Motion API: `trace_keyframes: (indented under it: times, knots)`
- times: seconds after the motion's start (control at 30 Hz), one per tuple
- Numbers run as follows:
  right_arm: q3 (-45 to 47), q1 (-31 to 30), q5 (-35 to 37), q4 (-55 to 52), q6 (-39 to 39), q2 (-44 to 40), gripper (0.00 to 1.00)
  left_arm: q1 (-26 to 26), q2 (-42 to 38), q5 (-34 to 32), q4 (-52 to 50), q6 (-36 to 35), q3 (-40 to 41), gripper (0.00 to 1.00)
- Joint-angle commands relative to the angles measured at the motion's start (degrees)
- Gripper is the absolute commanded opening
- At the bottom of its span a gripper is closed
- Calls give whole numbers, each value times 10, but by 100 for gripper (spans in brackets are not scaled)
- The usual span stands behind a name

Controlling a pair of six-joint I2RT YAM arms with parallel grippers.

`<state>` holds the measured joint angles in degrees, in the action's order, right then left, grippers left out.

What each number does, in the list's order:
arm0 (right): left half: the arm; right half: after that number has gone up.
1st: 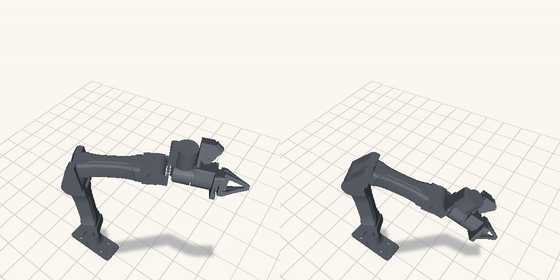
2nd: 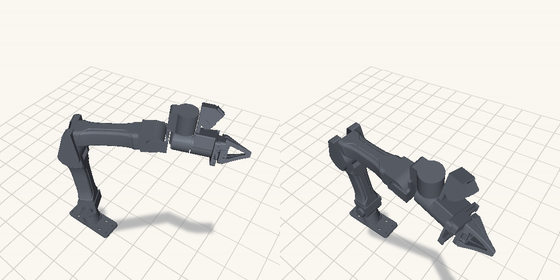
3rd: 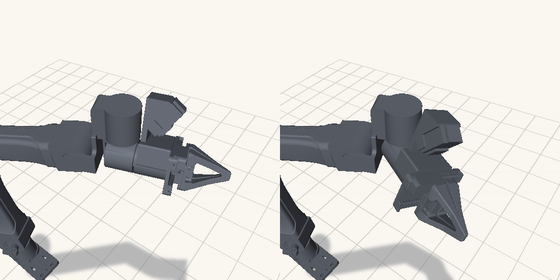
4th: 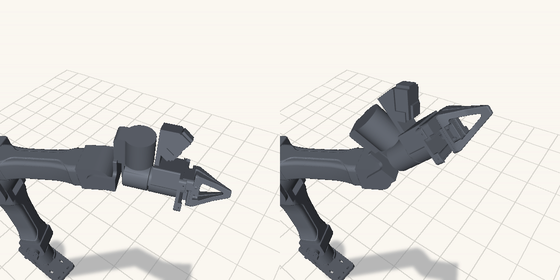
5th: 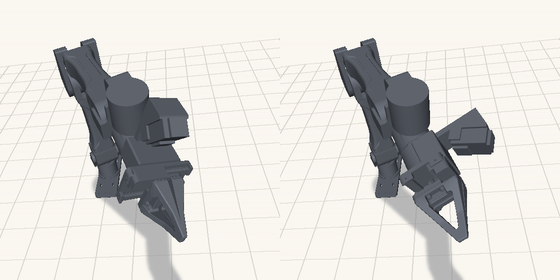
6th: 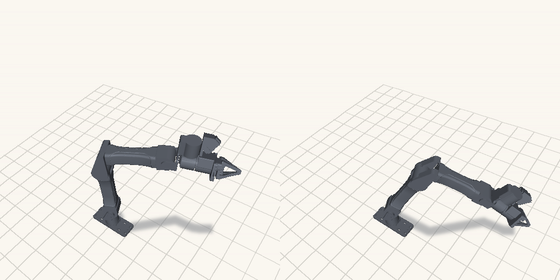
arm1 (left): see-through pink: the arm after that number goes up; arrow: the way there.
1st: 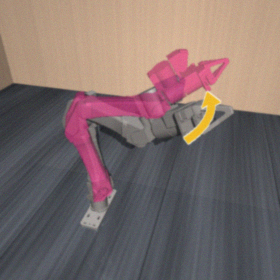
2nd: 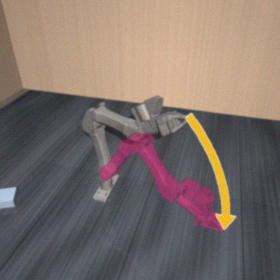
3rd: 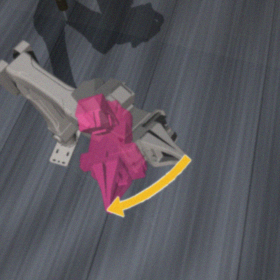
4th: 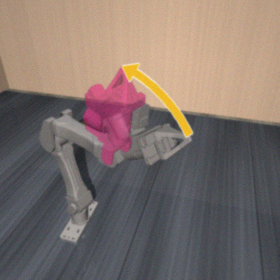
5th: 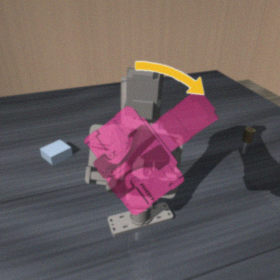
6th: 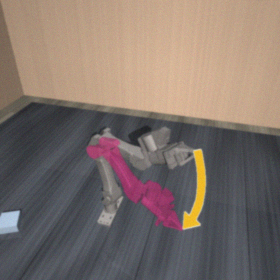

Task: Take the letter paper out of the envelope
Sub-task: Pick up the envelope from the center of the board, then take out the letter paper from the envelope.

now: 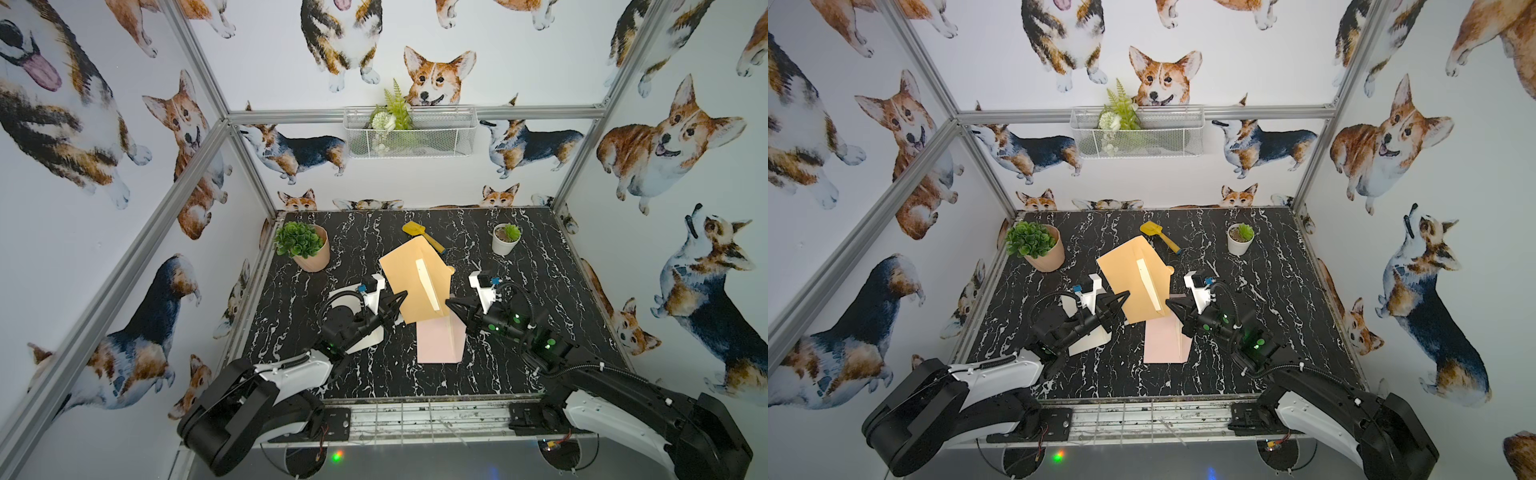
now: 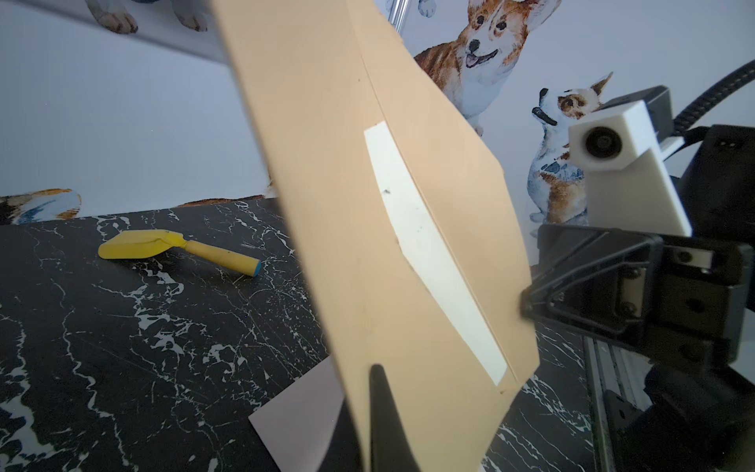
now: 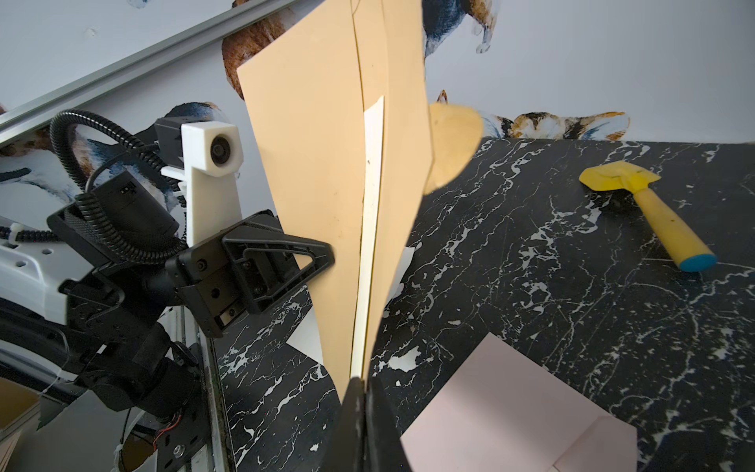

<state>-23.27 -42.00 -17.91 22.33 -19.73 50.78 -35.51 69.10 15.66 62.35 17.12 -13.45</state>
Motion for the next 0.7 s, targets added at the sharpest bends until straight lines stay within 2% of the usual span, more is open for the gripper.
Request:
trace_keyframes:
  times: [0.0, 0.1, 0.33, 0.53, 0.67]
  knots:
    - [-6, -1, 16, -18, 2, -12, 27, 2, -3, -22, -15, -6, 1, 0]
    - [-10, -1, 18, -34, 5, -20, 34, 2, -2, -25, -21, -7, -1, 0]
    - [-44, -1, -32, -36, -27, 10, 40, 2, 8, 15, -39, -18, -18, 0]
    - [-76, -1, -94, 11, -42, 100, 49, 1, 48, 150, -41, -29, -56, 0]
    - [-103, 2, -109, 3, -39, 158, 51, 1, 64, 185, -26, -21, -65, 0]
